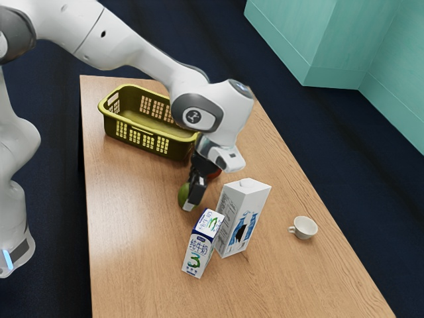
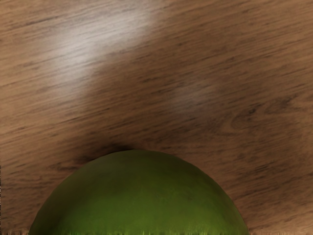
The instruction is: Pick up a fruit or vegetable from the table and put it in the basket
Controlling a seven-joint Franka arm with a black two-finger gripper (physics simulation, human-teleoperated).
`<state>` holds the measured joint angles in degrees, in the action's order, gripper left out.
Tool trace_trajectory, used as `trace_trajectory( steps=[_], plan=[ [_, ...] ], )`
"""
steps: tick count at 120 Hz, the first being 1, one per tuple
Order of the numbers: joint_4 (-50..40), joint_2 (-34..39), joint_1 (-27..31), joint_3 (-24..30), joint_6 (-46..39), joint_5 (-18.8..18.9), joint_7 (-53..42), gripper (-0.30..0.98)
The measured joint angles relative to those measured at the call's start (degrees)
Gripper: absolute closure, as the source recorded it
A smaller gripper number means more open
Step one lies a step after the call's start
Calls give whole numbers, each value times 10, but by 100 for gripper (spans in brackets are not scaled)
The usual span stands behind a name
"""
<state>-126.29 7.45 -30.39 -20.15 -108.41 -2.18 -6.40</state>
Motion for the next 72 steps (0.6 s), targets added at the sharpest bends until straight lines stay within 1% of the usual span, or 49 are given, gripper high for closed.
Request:
trace_trajectory(
  steps=[11, 22, 30, 33, 37, 43, 52, 72],
  plan=[
    [2, 1, 1, -7, -3, 15, 1, 28],
    [2, 2, 0, -9, -16, 26, 3, 34],
    [8, 3, 0, -10, -21, 31, 4, 36],
    [21, 3, -1, -10, -17, 32, 4, 38],
    [40, 3, -1, -11, -7, 34, 4, 37],
    [74, 4, 0, -13, 14, 45, 5, 38],
    [119, 3, 4, -17, 49, 61, 7, 35],
    [186, 5, 6, -56, 128, 93, 8, 34]
  ],
)
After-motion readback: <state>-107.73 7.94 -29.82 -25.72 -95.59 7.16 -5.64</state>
